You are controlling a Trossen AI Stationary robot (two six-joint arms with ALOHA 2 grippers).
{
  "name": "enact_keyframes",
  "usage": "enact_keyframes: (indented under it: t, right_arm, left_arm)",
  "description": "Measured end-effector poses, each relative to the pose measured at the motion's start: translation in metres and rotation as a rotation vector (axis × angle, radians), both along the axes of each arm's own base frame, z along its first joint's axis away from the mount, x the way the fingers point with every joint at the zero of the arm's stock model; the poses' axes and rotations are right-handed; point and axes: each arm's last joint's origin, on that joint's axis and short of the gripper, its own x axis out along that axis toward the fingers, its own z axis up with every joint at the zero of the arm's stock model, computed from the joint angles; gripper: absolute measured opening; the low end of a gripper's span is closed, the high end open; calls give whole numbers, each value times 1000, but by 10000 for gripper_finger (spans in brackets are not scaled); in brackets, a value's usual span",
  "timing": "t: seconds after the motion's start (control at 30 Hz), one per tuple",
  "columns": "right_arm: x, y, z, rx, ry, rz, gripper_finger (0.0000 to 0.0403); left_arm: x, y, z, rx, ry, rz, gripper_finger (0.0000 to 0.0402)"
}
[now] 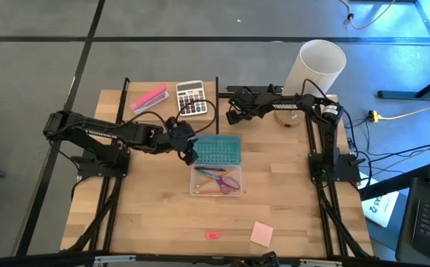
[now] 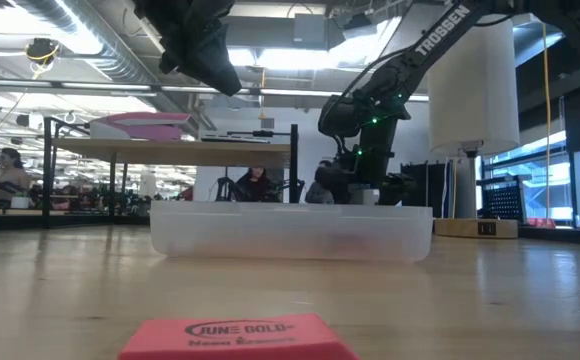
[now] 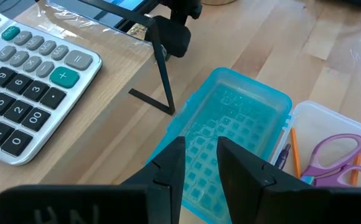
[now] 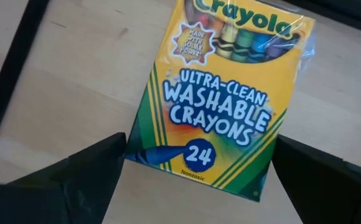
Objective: Pack school essentials
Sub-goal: Put the yellow crayon box into the blue supply box
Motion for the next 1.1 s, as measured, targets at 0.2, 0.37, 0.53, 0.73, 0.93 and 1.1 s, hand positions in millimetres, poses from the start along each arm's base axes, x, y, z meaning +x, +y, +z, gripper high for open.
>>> enact_keyframes:
  t: [0.2,0.37,0.53,0.73,0.93,1.1]
  right_arm:
    - [0,0,0,3,4,-1,392]
    - [0,0,0,0,6,10,392]
    - [0,0,0,-14,21,41,392]
    - [1,-1,1,-32,20,59,392]
    - [1,-1,1,-33,21,61,392]
    - [2,-1,1,-44,20,55,392]
  left_arm:
    - [0,0,0,0,0,0,86]
    - [0,0,0,0,0,0,86]
    - [0,0,0,0,0,0,86]
    - [0,0,0,0,0,0,86]
    - [0,0,0,0,0,0,86]
    - [0,0,0,0,0,0,86]
